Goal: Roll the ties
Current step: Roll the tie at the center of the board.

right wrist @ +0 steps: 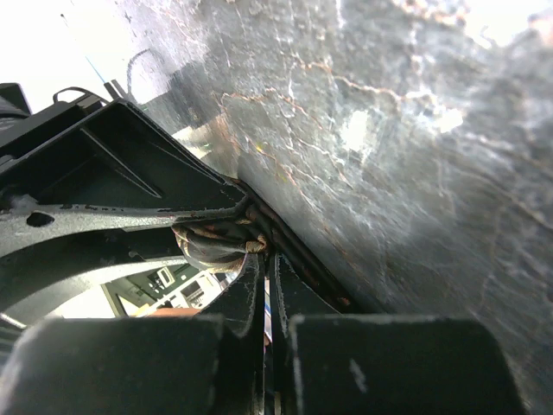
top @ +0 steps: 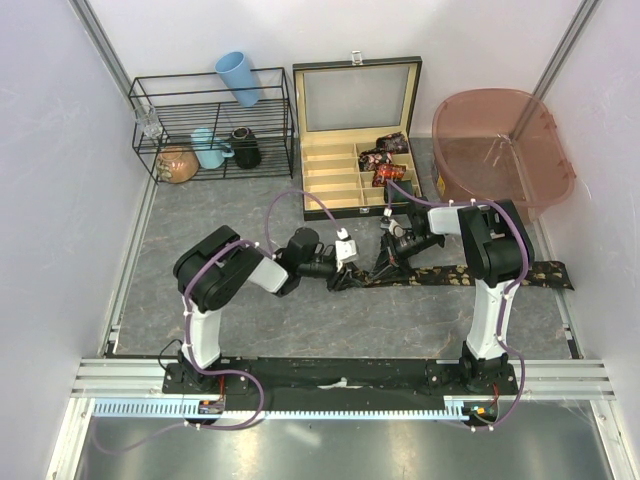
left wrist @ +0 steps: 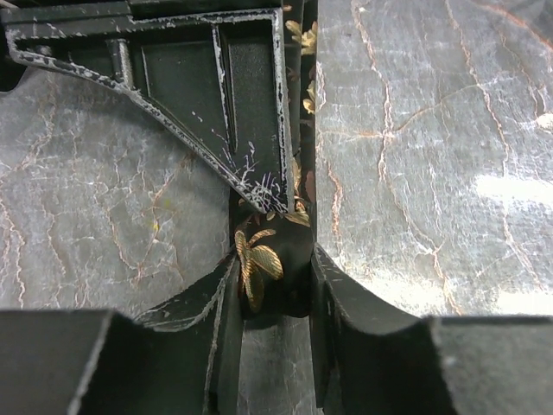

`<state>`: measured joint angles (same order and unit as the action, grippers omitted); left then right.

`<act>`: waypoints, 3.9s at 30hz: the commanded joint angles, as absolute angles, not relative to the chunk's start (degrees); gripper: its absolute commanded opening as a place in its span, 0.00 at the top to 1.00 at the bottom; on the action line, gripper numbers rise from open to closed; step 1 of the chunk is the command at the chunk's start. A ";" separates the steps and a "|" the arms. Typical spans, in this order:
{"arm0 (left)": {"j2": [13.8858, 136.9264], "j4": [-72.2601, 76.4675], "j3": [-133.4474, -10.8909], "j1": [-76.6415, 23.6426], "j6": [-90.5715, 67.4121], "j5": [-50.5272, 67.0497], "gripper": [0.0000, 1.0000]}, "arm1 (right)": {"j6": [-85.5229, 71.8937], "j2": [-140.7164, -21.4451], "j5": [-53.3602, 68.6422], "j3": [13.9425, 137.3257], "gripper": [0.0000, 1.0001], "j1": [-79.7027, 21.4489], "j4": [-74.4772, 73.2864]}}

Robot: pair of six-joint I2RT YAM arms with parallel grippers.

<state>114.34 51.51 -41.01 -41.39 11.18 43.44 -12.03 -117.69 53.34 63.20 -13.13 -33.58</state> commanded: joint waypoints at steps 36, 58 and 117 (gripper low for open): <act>114.96 -30.94 -74.97 -49.13 40.43 19.34 0.97 | -2.90 -115.14 50.17 68.82 0.57 -11.16 -41.75; 116.02 -31.03 -75.67 -49.13 41.04 19.25 0.98 | -14.32 -114.34 59.41 65.57 0.56 -15.11 -30.68; 110.82 30.40 -53.44 -38.58 8.44 48.07 0.22 | -4.48 -114.70 33.23 61.26 1.00 -12.13 -34.63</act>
<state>107.48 18.79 -53.32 -38.22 17.06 44.88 -8.32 -114.21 47.18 63.59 -12.40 -37.41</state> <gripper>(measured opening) 0.766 0.009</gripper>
